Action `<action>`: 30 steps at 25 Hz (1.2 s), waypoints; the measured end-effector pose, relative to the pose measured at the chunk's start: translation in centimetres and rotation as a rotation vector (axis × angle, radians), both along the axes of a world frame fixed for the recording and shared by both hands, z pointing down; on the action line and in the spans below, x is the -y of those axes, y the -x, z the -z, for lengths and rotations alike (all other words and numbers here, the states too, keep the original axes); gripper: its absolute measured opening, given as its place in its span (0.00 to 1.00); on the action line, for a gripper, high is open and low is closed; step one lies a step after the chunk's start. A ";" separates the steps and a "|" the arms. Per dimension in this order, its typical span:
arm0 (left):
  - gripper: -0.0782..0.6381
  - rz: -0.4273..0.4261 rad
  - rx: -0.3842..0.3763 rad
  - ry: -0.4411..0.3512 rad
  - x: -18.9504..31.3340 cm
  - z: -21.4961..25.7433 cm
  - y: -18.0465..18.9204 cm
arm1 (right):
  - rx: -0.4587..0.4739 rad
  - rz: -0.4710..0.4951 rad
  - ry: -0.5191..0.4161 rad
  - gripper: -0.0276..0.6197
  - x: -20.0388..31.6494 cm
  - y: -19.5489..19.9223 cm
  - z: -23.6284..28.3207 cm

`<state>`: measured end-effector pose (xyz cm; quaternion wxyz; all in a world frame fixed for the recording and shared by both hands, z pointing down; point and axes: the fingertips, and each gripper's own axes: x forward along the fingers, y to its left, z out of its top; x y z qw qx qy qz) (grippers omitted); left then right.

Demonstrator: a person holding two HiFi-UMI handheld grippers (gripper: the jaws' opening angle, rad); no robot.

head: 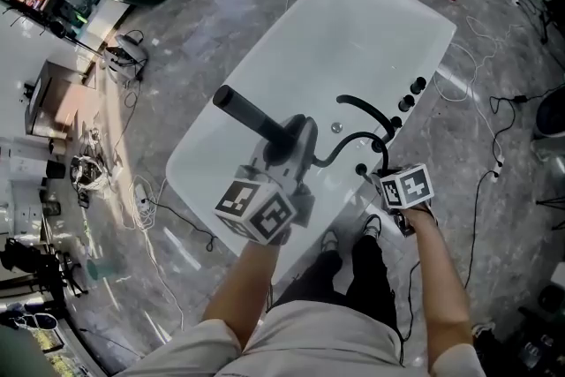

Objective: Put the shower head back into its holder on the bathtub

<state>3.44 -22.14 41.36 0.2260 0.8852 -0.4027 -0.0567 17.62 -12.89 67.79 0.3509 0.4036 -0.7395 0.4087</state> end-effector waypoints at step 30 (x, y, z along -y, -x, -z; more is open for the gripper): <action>0.21 -0.019 0.052 -0.014 -0.1 -3.5 -2.3 | 0.054 0.013 -0.133 0.23 1.3 1.7 -20.3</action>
